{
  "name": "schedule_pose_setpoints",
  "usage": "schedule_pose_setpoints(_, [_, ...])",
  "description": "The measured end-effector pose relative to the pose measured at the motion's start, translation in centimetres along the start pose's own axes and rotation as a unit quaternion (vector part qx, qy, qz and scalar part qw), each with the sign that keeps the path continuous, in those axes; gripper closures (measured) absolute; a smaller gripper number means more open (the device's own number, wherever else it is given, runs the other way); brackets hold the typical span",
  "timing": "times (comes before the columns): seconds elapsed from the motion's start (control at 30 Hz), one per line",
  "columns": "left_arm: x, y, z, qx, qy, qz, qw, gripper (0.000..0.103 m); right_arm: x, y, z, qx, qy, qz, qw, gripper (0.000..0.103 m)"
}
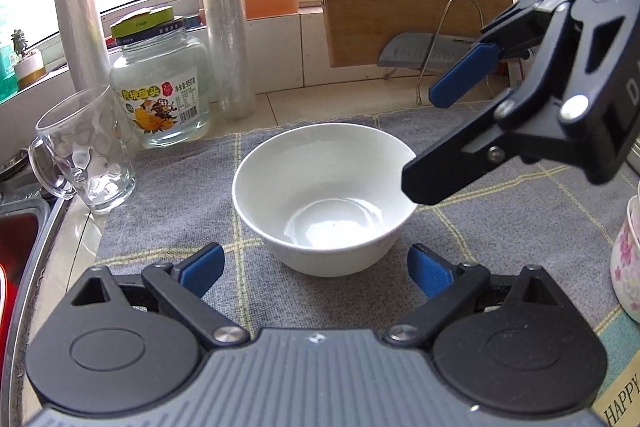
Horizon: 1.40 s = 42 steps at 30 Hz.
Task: Organize plates and bowls
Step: 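Move the right tool to the white bowl by the glass and grip its rim, then lift the white bowl with the right tool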
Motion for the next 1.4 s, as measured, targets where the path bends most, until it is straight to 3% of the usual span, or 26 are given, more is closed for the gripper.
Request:
schedule_pose_setpoints(0.47, [0.8,-0.2,-0.5,-0.012,-0.020,-0.028,0.9993,0.010,1.8,-0.9,-3.9,0.021,0.025,-0.008,0.999,0.014])
schedule_pose_setpoints(1.03, [1.1,0.1,-0.8,-0.021,-0.022,-0.023,0.9992,0.012,2.9,-1.3,-5.6,0.049,0.033,-0.023,0.998,0.029])
schedule_pose_setpoints(1.4, [1.1,0.0,-0.5,-0.026,-0.016,-0.022,0.9993,0.012,2.8,-1.0,-5.1,0.052,0.034,-0.020,0.998,0.029])
Point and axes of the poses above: each gripper's, at about its wrist camera, not at the fingertips, and z roughly against the way its jaws point, y to its left, x to its top, the point moved 6 cm from there along -z, roughly the way its jaws point, and after that the axes turned 6 degrees about y, right-handed, at the moved point
